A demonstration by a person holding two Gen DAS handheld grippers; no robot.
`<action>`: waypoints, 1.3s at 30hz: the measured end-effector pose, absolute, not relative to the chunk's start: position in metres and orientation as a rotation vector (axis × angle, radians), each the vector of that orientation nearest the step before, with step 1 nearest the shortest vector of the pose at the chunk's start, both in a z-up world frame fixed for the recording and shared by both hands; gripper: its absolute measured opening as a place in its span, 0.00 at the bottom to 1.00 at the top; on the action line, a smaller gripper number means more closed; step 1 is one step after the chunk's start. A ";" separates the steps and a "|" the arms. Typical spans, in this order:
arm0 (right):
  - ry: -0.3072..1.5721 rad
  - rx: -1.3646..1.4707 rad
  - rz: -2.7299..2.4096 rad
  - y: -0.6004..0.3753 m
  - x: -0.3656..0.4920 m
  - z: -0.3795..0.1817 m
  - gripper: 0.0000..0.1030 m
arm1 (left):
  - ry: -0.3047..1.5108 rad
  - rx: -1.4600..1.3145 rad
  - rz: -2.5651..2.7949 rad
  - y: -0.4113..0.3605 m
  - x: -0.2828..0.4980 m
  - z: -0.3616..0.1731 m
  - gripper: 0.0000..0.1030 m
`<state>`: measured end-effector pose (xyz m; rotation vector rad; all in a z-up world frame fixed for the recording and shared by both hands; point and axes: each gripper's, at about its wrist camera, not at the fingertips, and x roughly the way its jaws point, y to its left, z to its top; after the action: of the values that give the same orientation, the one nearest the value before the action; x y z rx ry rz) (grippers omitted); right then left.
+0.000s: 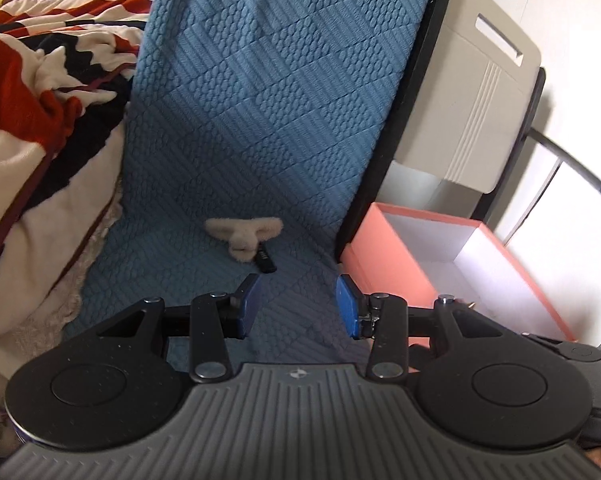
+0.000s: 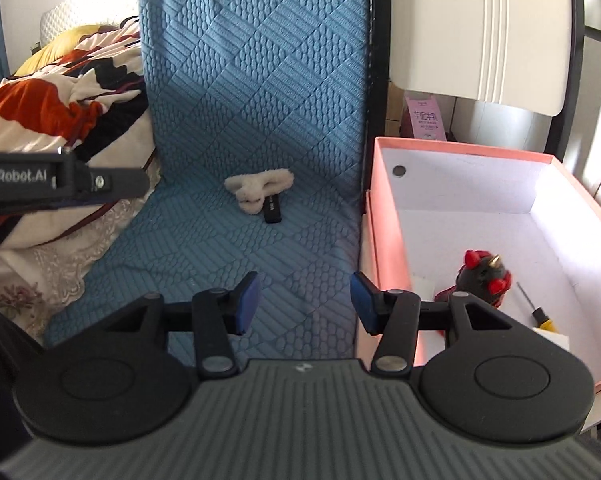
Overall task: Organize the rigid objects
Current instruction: 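Withdraw both tools back toward the fluffy cable and black USB stick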
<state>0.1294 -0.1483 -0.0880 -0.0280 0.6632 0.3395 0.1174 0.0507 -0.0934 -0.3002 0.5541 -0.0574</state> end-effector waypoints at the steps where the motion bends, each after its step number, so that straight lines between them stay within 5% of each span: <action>1: 0.665 -0.021 0.340 -0.146 0.129 -0.090 0.51 | 0.554 -0.304 -0.049 0.054 0.116 -0.097 0.46; 39: 0.762 -0.068 0.422 -0.090 0.211 -0.143 0.51 | 0.724 -0.500 -0.066 0.129 0.234 -0.159 0.46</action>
<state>0.2106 -0.0897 -0.1425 -0.0683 0.7624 0.4218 0.2337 0.1293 -0.1592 -0.4999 0.7241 -0.0664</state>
